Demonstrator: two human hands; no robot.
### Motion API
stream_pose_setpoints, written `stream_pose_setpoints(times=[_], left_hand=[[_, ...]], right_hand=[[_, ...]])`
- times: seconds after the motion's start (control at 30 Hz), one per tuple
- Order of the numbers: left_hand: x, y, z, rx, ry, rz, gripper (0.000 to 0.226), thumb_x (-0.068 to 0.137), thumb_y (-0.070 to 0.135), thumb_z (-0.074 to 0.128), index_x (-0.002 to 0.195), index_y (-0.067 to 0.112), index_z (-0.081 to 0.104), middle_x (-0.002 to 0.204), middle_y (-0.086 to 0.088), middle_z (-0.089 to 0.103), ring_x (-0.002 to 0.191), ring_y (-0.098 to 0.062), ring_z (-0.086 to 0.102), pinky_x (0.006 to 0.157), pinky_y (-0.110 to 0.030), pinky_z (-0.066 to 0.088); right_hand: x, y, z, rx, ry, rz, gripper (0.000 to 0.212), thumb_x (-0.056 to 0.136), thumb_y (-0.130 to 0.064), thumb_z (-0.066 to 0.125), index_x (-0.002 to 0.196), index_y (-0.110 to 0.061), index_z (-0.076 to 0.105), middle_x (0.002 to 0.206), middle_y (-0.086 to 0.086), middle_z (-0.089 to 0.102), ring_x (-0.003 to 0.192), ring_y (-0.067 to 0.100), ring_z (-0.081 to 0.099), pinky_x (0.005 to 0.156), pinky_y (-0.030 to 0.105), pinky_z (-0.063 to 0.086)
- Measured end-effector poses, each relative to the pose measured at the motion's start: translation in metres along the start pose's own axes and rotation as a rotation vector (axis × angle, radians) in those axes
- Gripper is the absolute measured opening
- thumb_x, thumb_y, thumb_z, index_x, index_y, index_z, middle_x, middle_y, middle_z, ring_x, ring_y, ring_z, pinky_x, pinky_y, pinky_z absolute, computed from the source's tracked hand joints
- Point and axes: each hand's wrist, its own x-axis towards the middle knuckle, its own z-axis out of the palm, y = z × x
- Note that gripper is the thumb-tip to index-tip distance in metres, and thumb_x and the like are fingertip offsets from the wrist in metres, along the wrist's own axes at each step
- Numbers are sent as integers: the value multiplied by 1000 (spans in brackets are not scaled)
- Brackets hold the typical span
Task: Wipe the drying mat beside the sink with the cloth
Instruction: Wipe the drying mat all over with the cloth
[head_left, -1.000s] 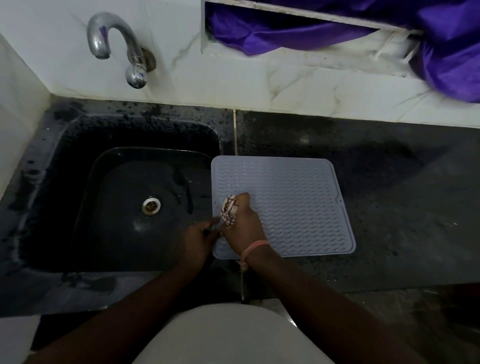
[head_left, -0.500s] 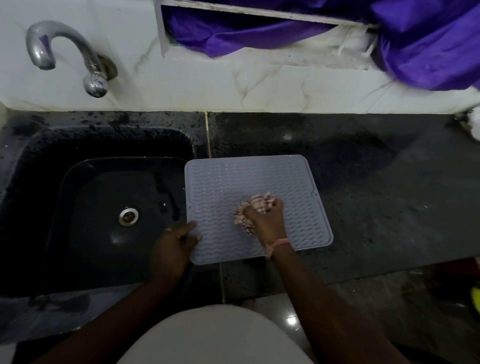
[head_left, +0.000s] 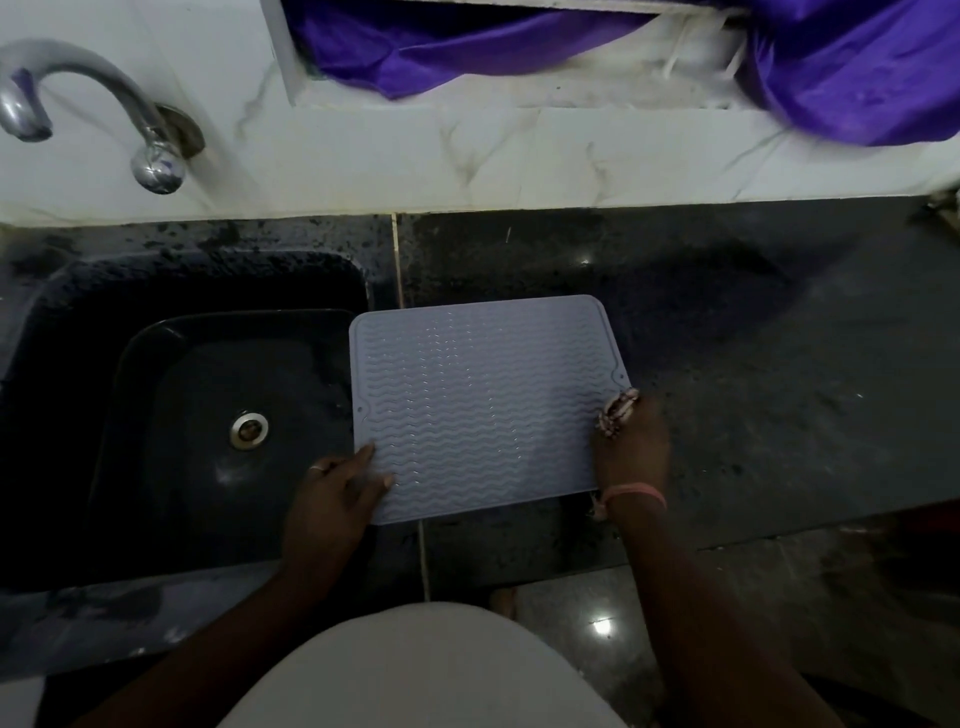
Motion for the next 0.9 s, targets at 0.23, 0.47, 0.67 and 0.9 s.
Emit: stream_pose_setpoints(times=[0.23, 0.47, 0.67, 0.9], left_hand=[[-4, 5, 6, 162, 105, 20, 45, 89, 45, 70, 126, 20, 69, 109, -13, 61, 92, -25, 62, 89, -40, 53], [-5, 8, 6, 128, 58, 14, 46, 92, 41, 67, 131, 16, 66, 107, -18, 66, 95, -30, 65, 90, -37, 51], [2, 11, -7, 24, -27, -2, 49, 88, 44, 71, 130, 18, 67, 106, -12, 66, 95, -22, 65, 86, -32, 52], [7, 10, -15, 25, -96, 14, 48, 88, 55, 66, 125, 26, 69, 108, -9, 67, 95, -18, 66, 85, -34, 52]], right_hand=[[12, 9, -6, 1, -45, 14, 37, 88, -4, 67, 122, -5, 53, 113, 18, 70, 101, 36, 68, 88, 35, 52], [8, 5, -9, -38, 41, 90, 45, 90, -16, 67, 130, -5, 50, 124, 20, 65, 111, 37, 64, 99, 39, 50], [2, -10, -10, -108, -36, 114, 37, 87, -15, 66, 120, -12, 50, 109, 18, 70, 97, 41, 68, 84, 41, 53], [-31, -39, 17, -12, -98, 35, 30, 90, -8, 65, 118, -11, 55, 112, 12, 72, 105, 30, 68, 88, 26, 46]])
